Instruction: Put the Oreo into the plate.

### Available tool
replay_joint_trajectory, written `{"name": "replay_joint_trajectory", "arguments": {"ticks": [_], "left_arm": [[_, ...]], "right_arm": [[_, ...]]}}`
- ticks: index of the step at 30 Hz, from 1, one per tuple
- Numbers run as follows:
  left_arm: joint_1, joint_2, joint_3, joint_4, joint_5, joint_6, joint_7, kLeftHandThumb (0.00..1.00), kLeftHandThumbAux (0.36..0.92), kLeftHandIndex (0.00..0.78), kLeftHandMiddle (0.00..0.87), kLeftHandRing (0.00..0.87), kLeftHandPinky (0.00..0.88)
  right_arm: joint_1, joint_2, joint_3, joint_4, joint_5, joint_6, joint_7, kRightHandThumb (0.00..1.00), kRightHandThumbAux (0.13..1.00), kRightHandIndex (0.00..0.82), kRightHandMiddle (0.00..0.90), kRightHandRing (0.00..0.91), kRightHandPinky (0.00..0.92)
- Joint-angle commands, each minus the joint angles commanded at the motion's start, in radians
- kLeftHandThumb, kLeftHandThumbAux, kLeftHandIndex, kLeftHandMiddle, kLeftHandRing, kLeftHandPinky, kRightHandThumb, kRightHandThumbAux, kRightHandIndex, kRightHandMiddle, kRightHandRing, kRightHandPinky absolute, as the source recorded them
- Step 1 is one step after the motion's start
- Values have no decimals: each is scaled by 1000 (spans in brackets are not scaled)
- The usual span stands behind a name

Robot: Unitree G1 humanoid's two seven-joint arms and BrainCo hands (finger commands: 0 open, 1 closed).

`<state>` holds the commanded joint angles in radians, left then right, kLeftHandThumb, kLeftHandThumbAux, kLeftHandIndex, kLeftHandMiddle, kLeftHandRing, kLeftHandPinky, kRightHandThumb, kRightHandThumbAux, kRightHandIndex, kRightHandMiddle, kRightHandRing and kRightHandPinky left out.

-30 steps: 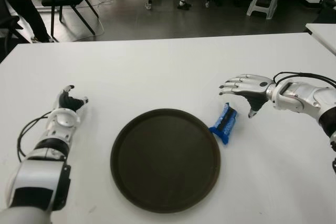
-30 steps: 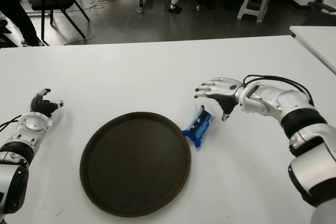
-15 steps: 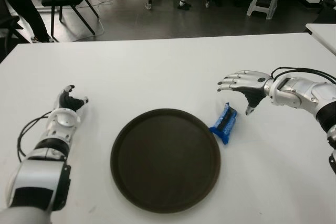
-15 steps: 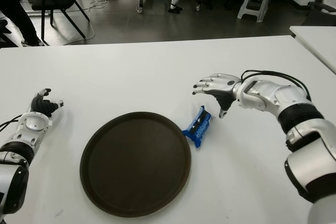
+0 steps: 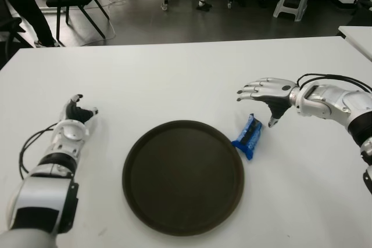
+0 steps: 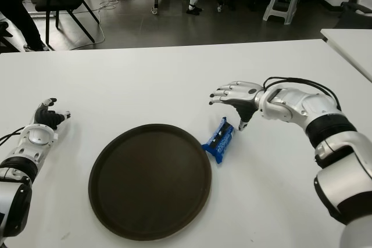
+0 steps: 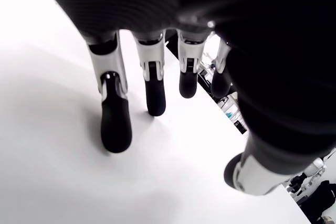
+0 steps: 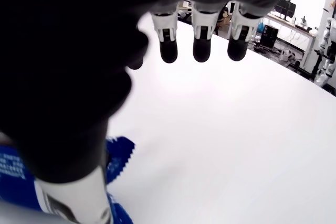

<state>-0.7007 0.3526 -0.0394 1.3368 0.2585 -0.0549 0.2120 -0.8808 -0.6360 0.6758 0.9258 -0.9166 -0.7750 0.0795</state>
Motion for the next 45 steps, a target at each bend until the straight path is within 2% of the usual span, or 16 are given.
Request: {"name": "replay_joint_trajectory", "arguments": {"ticks": [9,20,28,36,42,44,45], "left_arm": [[0,0,1,-1,0,-2,-2,283,750,26,107,144,159],[0,0,-7,-1,7,-1,8,275,745,32,110,141,149],[-1,1,-7,0,6,1,1,264,746,23,106,141,153],[4,1,2,-2,-2,-11,5,289,740,39,128,162,198],[3,4,-9,-2,11,-7,9,249,735,29,85,120,139],[3,4,-10,-2,11,-6,9,241,736,27,79,114,134],[3,3,-10,-2,10,-7,8,238,740,31,94,130,159]], "right_arm": [[31,-14,-24,-51,43,-27,51,0,871,0,0,0,0],[58,-26,-49,-99,95,-47,133,0,866,0,0,0,0],[62,-34,-57,-115,95,-82,148,0,872,0,0,0,0],[82,-50,-75,-155,127,-93,208,0,883,0,0,0,0],[101,-54,-92,-182,155,-84,251,0,892,0,0,0,0],[107,-56,-98,-189,165,-85,264,0,893,0,0,0,0],[111,-59,-100,-195,169,-87,270,0,897,0,0,0,0]]}}
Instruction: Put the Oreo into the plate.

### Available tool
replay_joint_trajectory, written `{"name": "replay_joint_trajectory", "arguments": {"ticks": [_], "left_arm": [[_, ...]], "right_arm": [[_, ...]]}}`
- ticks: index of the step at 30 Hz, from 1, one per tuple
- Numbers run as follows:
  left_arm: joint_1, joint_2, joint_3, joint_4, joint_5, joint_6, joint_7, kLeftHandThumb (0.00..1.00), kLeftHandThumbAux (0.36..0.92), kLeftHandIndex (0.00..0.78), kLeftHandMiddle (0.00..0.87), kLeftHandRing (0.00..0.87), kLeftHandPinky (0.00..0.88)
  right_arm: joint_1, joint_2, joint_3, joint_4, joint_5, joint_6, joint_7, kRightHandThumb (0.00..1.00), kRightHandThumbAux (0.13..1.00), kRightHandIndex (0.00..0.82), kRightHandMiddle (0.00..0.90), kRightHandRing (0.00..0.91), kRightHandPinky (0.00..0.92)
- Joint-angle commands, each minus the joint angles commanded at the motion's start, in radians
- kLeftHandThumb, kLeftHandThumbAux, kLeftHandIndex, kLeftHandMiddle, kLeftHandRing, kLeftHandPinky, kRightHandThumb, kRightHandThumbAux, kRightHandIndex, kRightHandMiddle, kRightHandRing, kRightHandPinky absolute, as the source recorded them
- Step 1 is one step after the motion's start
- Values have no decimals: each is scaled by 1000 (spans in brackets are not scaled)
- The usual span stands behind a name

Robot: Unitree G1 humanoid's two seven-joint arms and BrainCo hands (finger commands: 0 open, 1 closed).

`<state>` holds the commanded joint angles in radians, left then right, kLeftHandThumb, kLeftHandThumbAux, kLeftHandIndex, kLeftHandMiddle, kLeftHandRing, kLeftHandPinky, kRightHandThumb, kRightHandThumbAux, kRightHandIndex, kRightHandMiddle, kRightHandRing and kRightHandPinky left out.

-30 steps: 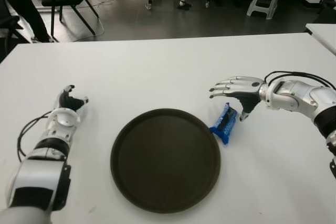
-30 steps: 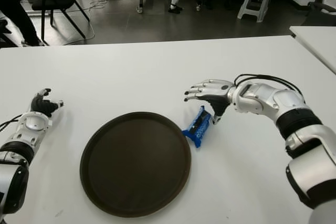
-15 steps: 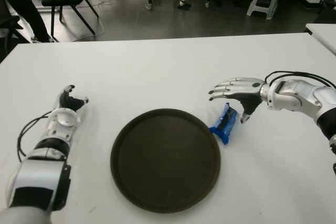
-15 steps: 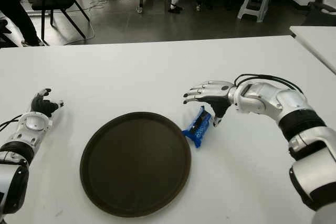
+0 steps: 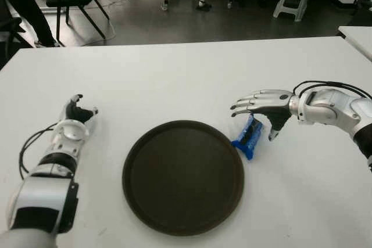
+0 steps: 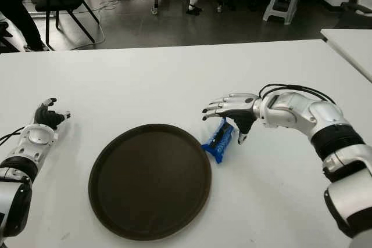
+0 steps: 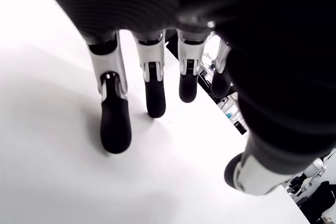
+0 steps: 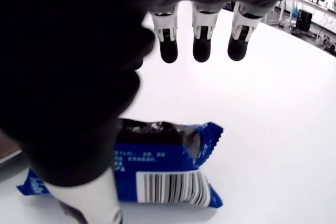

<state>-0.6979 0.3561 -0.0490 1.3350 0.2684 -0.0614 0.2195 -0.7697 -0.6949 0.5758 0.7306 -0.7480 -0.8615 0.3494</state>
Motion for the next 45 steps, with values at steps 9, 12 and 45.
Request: {"name": "replay_joint_trajectory", "arguments": {"ticks": [9,12,45], "left_arm": [[2,1,5,1,-6,-5,-3,266,746,48,141,181,217],[3,1,8,1,-8,-6,-5,284,746,50,144,181,217],[4,-1,23,1,-10,-9,-6,275,740,45,116,149,163]], "right_arm": [[30,-7,-28,-32,46,-6,29,0,908,0,0,0,0],[38,-6,-38,-41,65,-3,46,0,910,0,0,0,0],[51,1,-43,-55,40,-2,28,0,922,0,0,0,0]]}}
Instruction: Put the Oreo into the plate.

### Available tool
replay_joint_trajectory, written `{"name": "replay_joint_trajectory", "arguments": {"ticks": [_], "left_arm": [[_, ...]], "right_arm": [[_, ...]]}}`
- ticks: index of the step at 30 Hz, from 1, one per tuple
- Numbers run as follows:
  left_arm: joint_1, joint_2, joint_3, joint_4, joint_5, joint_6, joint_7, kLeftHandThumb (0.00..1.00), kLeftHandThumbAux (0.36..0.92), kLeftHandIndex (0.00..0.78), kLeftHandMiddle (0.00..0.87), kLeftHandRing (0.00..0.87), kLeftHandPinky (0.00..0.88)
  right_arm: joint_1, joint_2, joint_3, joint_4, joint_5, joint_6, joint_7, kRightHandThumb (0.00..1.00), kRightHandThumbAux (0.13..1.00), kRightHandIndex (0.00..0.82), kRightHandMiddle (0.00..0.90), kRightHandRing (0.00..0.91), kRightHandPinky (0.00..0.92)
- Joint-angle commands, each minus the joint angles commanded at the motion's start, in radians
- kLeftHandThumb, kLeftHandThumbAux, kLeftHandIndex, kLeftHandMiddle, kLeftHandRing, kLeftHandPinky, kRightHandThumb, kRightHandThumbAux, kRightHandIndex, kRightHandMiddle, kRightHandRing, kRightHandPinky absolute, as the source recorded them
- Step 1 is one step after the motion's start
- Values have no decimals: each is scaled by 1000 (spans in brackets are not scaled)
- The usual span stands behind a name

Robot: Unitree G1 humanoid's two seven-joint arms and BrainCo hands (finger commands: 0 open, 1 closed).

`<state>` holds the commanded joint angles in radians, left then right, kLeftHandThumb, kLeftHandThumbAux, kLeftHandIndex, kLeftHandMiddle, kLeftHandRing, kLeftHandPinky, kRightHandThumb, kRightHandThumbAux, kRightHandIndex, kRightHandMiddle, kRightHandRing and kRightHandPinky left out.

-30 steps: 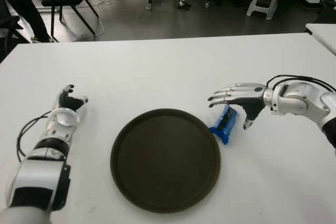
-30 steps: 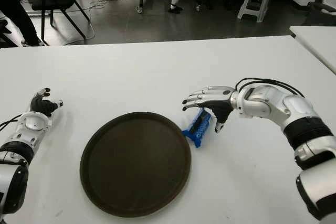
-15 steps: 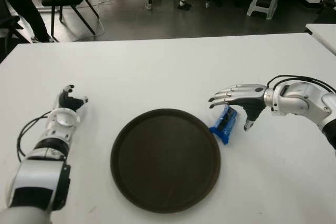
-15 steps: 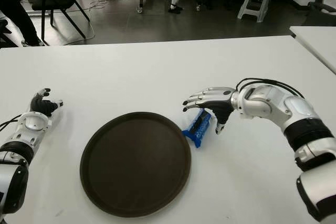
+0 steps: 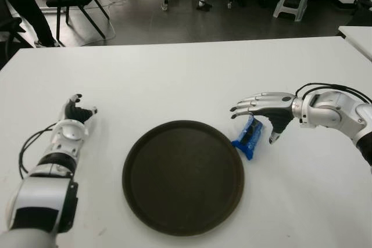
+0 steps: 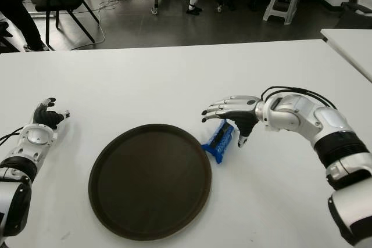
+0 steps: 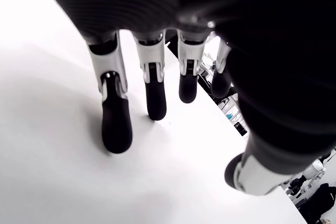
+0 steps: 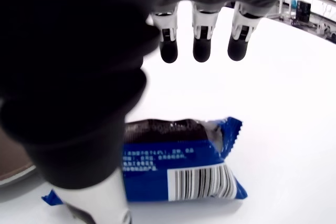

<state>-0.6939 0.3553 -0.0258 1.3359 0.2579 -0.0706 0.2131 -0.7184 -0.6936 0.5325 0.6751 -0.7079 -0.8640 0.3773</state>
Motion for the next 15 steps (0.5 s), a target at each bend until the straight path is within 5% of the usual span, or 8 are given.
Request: {"name": "replay_joint_trajectory", "arguments": {"ticks": [15], "left_arm": [[1,1,-4,1,1,2,2,293,738,43,140,176,226]], "right_arm": [[-7,34,14,39,-4,49,11,0,921,0,0,0,0]]}}
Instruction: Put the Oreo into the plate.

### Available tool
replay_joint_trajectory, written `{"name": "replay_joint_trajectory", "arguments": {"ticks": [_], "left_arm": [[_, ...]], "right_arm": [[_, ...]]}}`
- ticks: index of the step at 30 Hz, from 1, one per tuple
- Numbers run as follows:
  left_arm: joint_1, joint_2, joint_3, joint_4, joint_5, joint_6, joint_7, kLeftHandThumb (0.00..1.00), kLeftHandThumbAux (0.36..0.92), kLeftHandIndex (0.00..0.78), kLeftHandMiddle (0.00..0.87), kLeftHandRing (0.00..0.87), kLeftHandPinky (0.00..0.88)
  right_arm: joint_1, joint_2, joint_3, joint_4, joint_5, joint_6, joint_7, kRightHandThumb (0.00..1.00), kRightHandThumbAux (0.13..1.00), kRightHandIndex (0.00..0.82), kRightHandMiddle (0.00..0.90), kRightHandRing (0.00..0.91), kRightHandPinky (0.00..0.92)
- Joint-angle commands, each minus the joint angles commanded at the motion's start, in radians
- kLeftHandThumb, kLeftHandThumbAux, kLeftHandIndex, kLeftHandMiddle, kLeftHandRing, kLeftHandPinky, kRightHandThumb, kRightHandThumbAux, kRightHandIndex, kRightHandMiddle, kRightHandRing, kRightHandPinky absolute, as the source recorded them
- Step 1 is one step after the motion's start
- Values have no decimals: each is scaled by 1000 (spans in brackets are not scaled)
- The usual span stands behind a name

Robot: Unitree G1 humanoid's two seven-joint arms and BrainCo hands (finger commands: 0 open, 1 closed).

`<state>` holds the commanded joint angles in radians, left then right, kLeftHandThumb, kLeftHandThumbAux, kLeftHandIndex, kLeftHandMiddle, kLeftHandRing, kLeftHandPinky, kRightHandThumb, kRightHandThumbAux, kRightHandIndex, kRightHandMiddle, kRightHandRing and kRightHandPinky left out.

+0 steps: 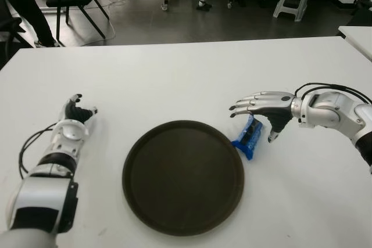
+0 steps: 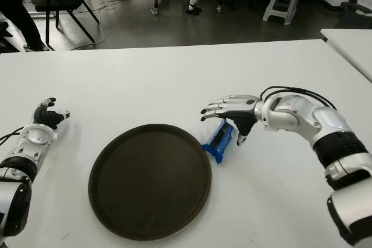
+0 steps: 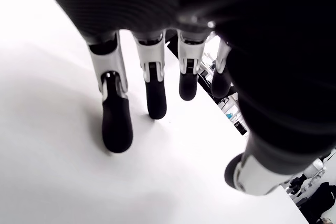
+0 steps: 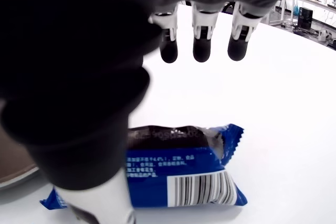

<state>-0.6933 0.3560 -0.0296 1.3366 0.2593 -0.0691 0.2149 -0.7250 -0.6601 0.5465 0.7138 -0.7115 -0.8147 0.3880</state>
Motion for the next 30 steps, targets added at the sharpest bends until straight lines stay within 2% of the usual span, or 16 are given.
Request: {"name": "replay_joint_trajectory", "arguments": {"ticks": [6,17,30], "left_arm": [[-2,0,3,0,-2,3,-4,268,731,33,106,139,142],[-2,1,13,-1,-11,1,-13,253,740,36,116,156,179],[-1,4,-2,0,4,3,-9,240,738,33,118,151,150]], "right_arm": [[-6,5,9,21,-6,2,3,0,908,0,0,0,0],[6,16,10,27,0,20,8,0,904,0,0,0,0],[31,29,5,54,8,17,-21,0,902,0,0,0,0]]}}
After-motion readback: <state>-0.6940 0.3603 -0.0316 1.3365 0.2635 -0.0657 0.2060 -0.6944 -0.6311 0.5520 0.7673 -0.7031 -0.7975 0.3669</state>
